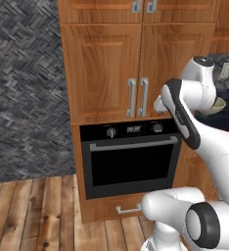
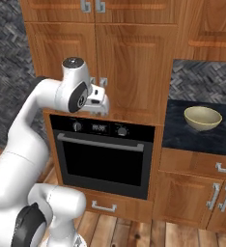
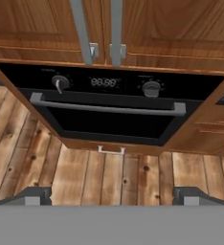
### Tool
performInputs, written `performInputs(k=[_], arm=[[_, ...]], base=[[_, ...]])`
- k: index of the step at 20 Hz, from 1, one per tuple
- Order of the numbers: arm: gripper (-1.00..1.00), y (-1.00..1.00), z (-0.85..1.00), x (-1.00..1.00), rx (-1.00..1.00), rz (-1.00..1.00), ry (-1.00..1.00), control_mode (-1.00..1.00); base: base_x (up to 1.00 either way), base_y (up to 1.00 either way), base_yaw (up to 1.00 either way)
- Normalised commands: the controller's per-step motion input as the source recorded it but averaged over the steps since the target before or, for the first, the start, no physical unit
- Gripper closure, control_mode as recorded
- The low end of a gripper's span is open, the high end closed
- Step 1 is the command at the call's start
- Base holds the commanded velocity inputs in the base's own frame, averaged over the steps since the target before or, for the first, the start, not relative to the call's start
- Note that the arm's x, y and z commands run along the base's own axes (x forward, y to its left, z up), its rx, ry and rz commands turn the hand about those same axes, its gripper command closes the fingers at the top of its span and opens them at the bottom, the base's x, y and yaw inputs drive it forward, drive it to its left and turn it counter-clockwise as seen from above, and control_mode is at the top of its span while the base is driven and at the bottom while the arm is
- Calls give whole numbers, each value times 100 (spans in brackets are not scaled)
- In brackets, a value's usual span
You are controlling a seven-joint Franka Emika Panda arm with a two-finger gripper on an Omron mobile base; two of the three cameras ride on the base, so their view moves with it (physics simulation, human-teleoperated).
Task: Open the cabinet and setup a tea strainer by placing it in the bowl upright.
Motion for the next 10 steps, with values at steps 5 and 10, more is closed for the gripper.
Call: performInputs(k=[5,10], arm=[[-100,3,0,48,0,1,-4,-100],[-100,0,-9,62,0,0,0,-100]], base=[[0,0,0],[0,0,0]])
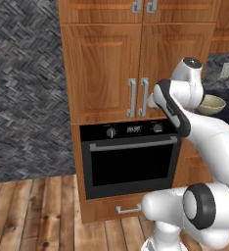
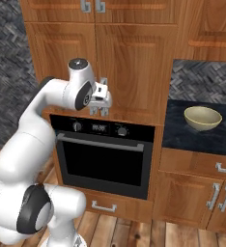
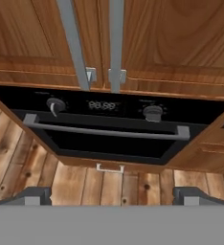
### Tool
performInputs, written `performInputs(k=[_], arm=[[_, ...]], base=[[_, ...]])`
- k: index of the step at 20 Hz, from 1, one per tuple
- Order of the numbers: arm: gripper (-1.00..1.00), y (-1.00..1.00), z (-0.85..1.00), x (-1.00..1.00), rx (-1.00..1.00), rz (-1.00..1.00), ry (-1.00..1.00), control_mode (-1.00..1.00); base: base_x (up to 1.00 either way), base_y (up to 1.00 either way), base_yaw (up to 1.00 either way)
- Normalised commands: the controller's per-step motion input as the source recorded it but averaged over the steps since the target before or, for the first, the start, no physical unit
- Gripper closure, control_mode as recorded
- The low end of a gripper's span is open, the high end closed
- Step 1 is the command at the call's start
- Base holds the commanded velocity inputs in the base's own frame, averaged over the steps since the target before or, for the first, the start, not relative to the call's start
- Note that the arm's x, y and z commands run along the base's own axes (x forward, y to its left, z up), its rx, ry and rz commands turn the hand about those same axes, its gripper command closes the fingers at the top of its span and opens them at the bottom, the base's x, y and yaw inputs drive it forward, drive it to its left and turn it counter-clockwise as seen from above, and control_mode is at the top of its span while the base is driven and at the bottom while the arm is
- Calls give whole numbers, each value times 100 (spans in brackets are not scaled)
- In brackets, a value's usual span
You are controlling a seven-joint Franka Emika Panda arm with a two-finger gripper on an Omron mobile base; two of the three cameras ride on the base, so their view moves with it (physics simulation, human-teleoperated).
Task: Open the cabinet and setup a tea strainer by placing it in the bowl upright.
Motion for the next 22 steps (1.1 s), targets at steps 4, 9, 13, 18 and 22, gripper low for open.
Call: performInputs(k=[4,9,13,18,22], arm=[[-100,0,-27,63,0,0,-6,-100],[-100,-3,-1,11,0,-1,-10,-100],[-100,0,1,0,0,-2,-10,-100],[-100,0,3,4,0,-1,-10,-100],[-100,0,0,13,0,0,-8,-100]], base=[[0,0,0],[0,0,0],[0,0,0],[0,0,0],[0,0,0]])
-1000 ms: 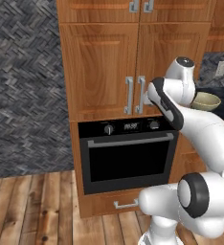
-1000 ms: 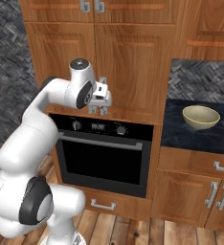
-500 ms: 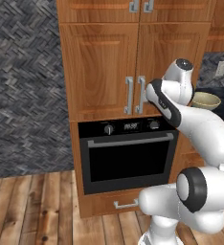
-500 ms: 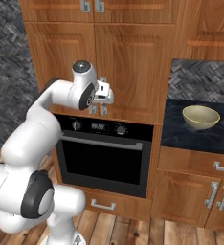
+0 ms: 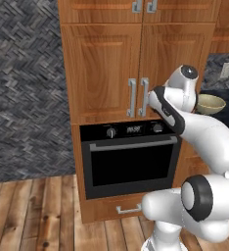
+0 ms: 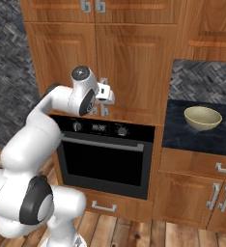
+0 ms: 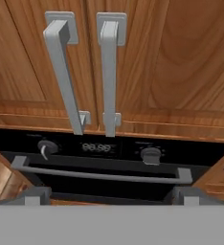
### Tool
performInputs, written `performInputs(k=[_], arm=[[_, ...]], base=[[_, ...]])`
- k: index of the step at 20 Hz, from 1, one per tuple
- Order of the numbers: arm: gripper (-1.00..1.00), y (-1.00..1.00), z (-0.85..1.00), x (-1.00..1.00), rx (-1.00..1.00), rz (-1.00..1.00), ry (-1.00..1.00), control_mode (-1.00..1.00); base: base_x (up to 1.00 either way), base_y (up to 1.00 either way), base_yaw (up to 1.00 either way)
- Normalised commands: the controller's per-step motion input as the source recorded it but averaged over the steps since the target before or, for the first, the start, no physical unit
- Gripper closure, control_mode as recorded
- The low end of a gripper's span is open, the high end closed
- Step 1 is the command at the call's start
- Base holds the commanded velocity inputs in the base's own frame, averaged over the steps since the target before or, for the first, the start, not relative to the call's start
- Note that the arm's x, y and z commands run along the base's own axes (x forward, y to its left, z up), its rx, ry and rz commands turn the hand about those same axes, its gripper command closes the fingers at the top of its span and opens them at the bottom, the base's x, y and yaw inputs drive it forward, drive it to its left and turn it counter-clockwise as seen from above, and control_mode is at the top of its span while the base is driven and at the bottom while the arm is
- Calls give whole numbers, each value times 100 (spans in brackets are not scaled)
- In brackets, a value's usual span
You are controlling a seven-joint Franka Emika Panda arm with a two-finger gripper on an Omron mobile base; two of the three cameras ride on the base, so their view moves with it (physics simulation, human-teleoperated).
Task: Open the cabinet and setup a tea strainer by placing it in the bowl upright.
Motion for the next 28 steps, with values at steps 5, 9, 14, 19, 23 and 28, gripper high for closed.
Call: performInputs(k=[5,9,14,19,23,28], arm=[[-100,0,0,42,0,0,-4,-100],[-100,7,0,53,0,-1,-1,-100],[-100,16,0,46,-3,-3,5,-100],[-100,0,1,4,-4,-1,23,-100],[-100,0,-3,0,0,0,9,-100],[-100,0,-34,1,5,0,-8,-100]], base=[[0,0,0],[0,0,0],[0,0,0],[0,0,0],[0,0,0],[0,0,0]])
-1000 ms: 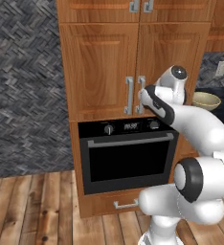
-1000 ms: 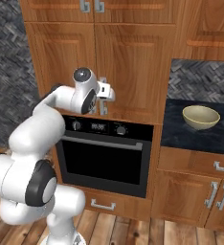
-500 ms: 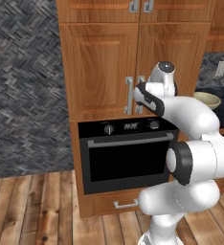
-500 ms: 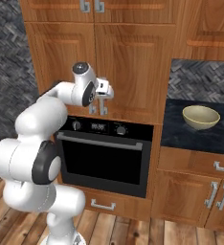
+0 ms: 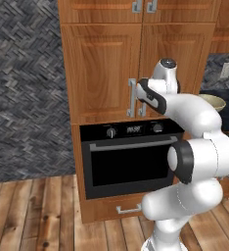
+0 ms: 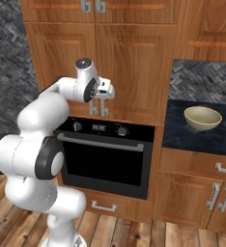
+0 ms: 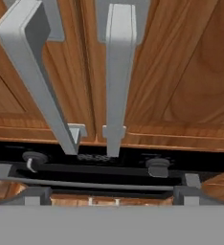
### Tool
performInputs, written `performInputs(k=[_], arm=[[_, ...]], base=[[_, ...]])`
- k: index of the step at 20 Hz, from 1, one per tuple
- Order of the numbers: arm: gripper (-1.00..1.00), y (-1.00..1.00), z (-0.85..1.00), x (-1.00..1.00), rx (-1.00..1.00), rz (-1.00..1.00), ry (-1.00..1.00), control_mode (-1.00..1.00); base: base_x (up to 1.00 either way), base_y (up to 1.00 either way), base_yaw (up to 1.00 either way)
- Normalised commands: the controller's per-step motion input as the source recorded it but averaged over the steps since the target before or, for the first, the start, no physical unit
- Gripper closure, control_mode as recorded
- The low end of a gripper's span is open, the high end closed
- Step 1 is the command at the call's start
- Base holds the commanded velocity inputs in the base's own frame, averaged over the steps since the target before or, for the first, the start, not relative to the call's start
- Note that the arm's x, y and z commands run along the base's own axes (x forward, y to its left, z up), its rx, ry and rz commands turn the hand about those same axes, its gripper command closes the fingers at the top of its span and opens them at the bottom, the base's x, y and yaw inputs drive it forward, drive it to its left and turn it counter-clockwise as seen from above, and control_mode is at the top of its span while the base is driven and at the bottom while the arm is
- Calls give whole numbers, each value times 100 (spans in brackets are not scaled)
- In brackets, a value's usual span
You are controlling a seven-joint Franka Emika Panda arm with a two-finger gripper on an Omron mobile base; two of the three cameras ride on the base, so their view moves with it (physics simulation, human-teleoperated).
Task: Open the cabinet and setup a tea strainer by placing it in the bowl upright.
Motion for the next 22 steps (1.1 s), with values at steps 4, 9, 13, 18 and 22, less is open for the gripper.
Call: performInputs(k=[4,9,13,18,22], arm=[[-100,0,-51,9,10,0,-26,-100],[-100,0,-14,28,3,-1,-16,-100],[-100,0,6,26,0,-1,-1,-100],[-100,0,14,29,0,-1,3,-100],[-100,0,6,44,-1,0,6,-100]], base=[[0,0,0],[0,0,0],[0,0,0],[0,0,0],[0,0,0]])
